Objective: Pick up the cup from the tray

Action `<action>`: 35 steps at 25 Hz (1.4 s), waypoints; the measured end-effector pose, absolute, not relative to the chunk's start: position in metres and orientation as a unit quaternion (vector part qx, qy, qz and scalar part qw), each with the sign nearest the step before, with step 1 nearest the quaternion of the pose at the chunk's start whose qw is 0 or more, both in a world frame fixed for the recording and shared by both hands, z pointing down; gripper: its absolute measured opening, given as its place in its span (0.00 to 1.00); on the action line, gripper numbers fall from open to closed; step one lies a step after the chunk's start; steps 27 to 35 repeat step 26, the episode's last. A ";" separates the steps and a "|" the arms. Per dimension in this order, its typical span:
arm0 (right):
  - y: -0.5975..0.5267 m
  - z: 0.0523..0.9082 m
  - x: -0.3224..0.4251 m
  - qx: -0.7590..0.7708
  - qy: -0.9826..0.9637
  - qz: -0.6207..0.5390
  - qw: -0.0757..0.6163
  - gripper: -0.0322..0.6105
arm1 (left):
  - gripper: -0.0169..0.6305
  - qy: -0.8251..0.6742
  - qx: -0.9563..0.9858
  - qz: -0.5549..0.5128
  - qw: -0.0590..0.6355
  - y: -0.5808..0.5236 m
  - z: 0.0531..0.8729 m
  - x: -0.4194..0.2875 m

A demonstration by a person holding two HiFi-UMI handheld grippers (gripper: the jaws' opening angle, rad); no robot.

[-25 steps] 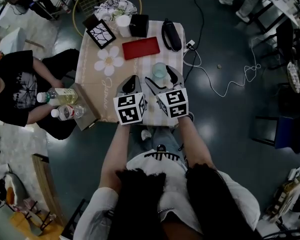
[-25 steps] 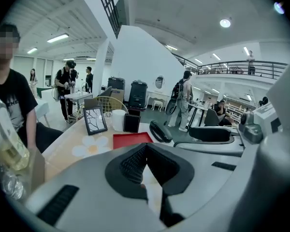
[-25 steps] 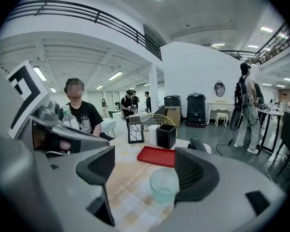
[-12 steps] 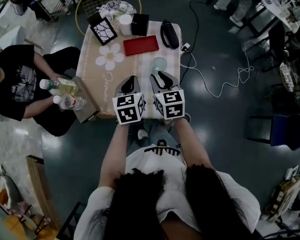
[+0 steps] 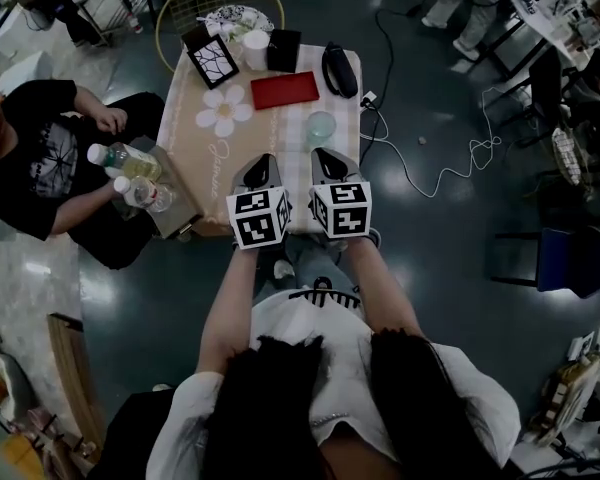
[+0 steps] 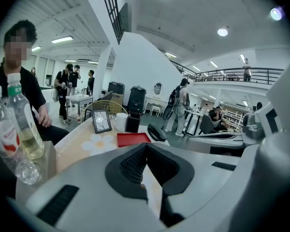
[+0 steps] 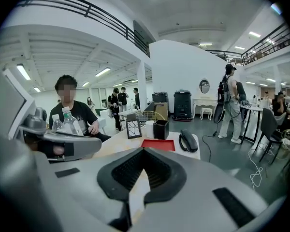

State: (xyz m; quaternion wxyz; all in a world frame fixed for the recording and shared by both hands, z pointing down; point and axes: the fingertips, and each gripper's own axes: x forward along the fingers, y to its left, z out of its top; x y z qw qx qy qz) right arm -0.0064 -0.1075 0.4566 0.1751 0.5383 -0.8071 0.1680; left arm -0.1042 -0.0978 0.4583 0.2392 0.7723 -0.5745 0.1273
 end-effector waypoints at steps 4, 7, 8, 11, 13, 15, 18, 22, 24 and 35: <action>-0.103 0.455 -0.005 0.548 -0.800 0.163 0.181 0.06 | 0.03 -0.572 0.776 0.124 0.236 -0.094 0.455 -0.103; -0.098 0.456 -0.004 0.547 -0.800 0.166 0.181 0.06 | 0.04 -0.570 0.778 0.124 0.231 -0.090 0.454 -0.100; -0.097 0.456 -0.004 0.546 -0.801 0.166 0.181 0.06 | 0.04 -0.571 0.778 0.124 0.231 -0.089 0.454 -0.099; -0.095 0.456 -0.005 0.544 -0.803 0.161 0.183 0.06 | 0.04 -0.572 0.777 0.124 0.231 -0.086 0.455 -0.100; -0.093 0.457 -0.004 0.543 -0.803 0.162 0.183 0.06 | 0.04 -0.572 0.777 0.126 0.232 -0.084 0.456 -0.099; -0.090 0.458 -0.002 0.543 -0.803 0.167 0.180 0.06 | 0.03 -0.572 0.776 0.127 0.234 -0.082 0.458 -0.098; -0.086 0.461 0.003 0.544 -0.801 0.170 0.183 0.06 | 0.04 -0.573 0.774 0.129 0.237 -0.078 0.460 -0.096; -0.084 0.465 0.005 0.540 -0.802 0.168 0.189 0.06 | 0.03 -0.574 0.772 0.131 0.238 -0.077 0.465 -0.095; -0.084 0.468 0.006 0.538 -0.803 0.171 0.190 0.06 | 0.04 -0.575 0.771 0.133 0.239 -0.077 0.468 -0.095; -0.083 0.471 0.007 0.535 -0.804 0.175 0.193 0.06 | 0.04 -0.576 0.769 0.134 0.241 -0.077 0.470 -0.095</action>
